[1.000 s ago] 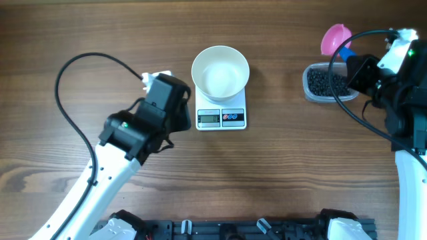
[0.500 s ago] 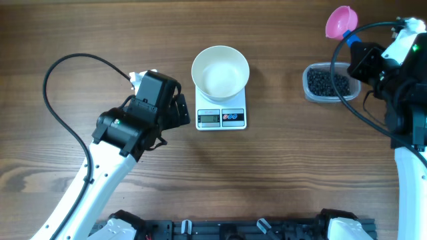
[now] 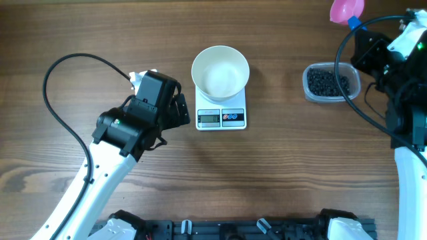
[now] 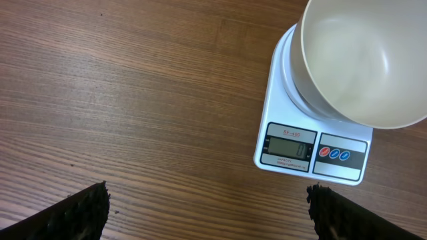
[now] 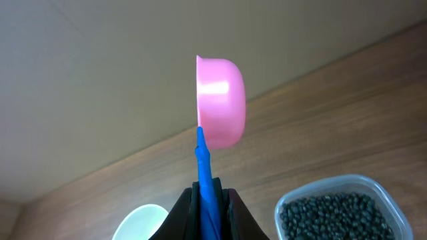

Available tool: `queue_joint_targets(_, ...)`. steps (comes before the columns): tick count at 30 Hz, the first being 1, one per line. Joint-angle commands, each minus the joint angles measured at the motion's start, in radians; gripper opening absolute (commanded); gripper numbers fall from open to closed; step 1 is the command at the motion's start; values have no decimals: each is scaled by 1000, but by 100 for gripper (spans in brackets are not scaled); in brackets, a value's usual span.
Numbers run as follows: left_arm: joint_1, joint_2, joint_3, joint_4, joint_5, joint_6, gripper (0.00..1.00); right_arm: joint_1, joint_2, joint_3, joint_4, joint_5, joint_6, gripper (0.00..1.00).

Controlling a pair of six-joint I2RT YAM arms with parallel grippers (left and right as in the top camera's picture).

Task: Scoop item into bowl and weigh 150g on scale

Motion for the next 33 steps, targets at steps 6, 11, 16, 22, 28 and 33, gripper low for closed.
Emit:
queue_joint_targets(6,5,-4,-5,3,-13,1,100,-5,6,29,108,39,173,4)
queue_joint_targets(11,5,-4,-5,3,-13,1,100,-5,6,29,171,51,462,4)
queue_joint_targets(16,5,-4,-5,3,-13,1,100,-5,6,29,171,52,645,4)
queue_joint_targets(22,5,-4,-5,3,-13,1,100,-5,6,29,173,53,673,4)
queue_joint_targets(28,5,-4,-5,3,-13,1,100,-5,6,29,172,94,667,4)
queue_joint_targets(33,5,-4,-5,3,-13,1,100,-5,6,29,172,142,637,4)
